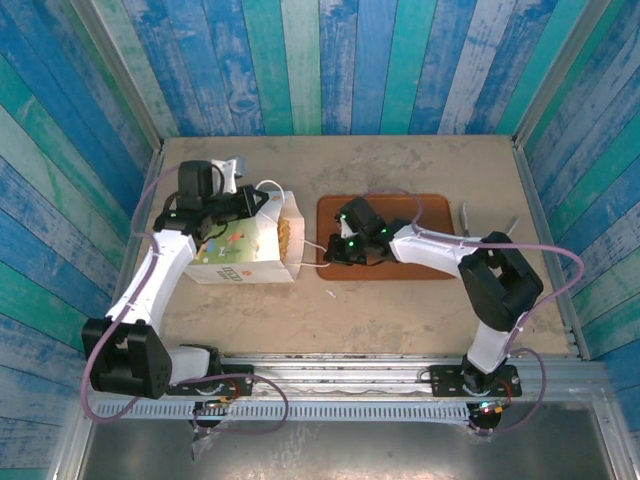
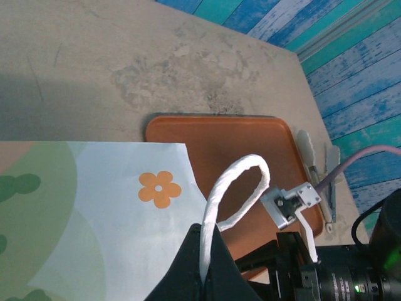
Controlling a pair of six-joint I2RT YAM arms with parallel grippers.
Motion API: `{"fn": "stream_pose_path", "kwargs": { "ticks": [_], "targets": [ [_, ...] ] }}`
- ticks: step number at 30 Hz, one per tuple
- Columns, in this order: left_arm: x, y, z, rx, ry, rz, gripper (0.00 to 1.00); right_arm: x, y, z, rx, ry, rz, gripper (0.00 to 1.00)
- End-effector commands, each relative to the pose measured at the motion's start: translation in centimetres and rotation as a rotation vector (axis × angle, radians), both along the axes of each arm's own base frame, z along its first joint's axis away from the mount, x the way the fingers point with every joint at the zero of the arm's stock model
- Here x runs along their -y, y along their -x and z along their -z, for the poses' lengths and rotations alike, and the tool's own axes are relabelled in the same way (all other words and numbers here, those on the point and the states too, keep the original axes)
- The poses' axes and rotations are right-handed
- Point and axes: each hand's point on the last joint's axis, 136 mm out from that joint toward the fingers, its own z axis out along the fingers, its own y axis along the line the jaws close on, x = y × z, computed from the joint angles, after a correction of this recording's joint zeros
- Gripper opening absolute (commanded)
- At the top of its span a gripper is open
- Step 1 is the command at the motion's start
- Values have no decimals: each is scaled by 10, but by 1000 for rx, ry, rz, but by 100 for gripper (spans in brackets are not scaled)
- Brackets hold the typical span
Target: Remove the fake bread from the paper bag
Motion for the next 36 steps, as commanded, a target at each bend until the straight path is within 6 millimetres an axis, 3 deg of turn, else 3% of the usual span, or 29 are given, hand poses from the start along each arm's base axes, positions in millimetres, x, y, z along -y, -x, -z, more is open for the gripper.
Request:
{"fn": "stream_pose_path", "kwargs": {
  "ticks": [1,4,7,10,13,15,17,20,24,29,36],
  "targets": [
    [12,1,3,3,40,41,0,14,-1,-4,8,22,-11,7],
    [14,0,4,3,49,39,0,16,-1,-5,5,33,-28,12],
    [14,1,3,4,44,42,0,18,0,-10,6,37,-36,30],
    [12,4,5,-1,21,42,0,34,-2,-22,42,77,-7,43],
    [10,7,7,-9,0,38,0,65,-10,-44,110,128,64,53],
    [8,11,-2,18,1,29,0,91,-14,-60,166,175,124,58],
    [8,13,-7,33,9,28,0,124,-23,-76,210,196,214,60],
    [10,16,-17,56,25,45,1,143,-27,-105,307,156,258,62],
    [17,21,-24,63,57,90,2,142,-27,-130,423,96,229,63],
    [24,28,-22,40,65,129,2,150,-29,-132,430,101,264,63],
    [28,30,-23,48,93,125,3,125,-25,-134,409,-4,152,62]
  ]
}}
